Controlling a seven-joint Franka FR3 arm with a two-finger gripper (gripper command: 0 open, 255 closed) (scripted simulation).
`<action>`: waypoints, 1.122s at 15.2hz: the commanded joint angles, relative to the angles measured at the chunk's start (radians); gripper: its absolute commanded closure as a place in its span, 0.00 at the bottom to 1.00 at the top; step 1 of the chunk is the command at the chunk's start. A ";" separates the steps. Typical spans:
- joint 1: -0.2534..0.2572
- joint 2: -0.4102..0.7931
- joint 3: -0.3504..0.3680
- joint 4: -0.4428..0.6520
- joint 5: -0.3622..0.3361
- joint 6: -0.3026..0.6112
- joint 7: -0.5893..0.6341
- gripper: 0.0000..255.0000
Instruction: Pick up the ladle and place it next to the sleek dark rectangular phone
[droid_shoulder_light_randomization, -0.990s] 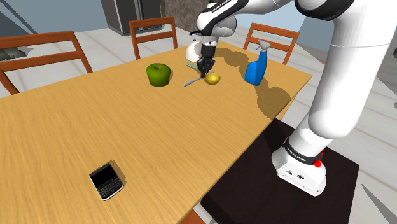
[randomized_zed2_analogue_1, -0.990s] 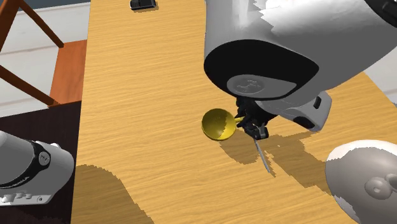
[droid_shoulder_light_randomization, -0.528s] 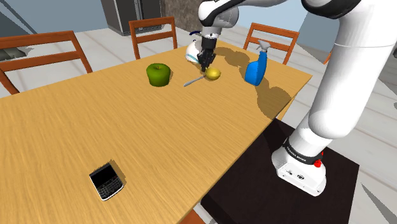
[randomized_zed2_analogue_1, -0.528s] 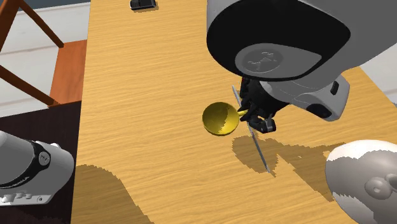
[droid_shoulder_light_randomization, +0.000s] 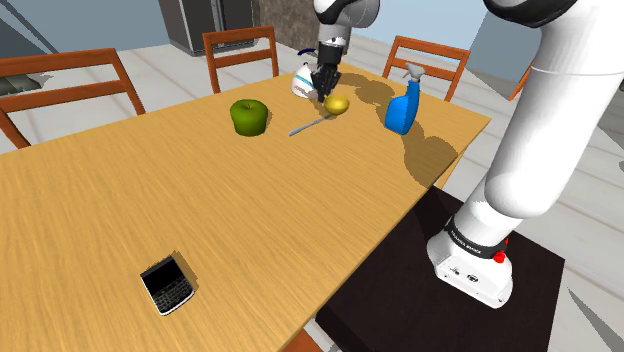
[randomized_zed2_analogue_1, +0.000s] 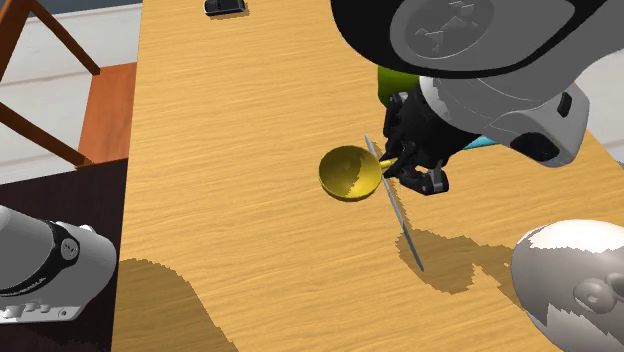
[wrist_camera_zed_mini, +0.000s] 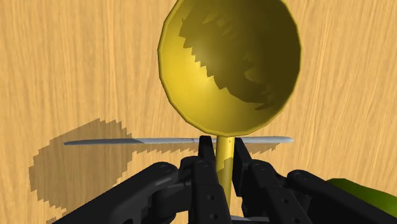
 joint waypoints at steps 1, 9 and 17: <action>0.001 -0.011 -0.001 0.014 -0.004 -0.025 0.006 1.00; 0.082 -0.066 0.054 -0.040 -0.006 -0.001 0.139 1.00; 0.186 -0.079 0.132 -0.064 -0.003 0.042 0.315 1.00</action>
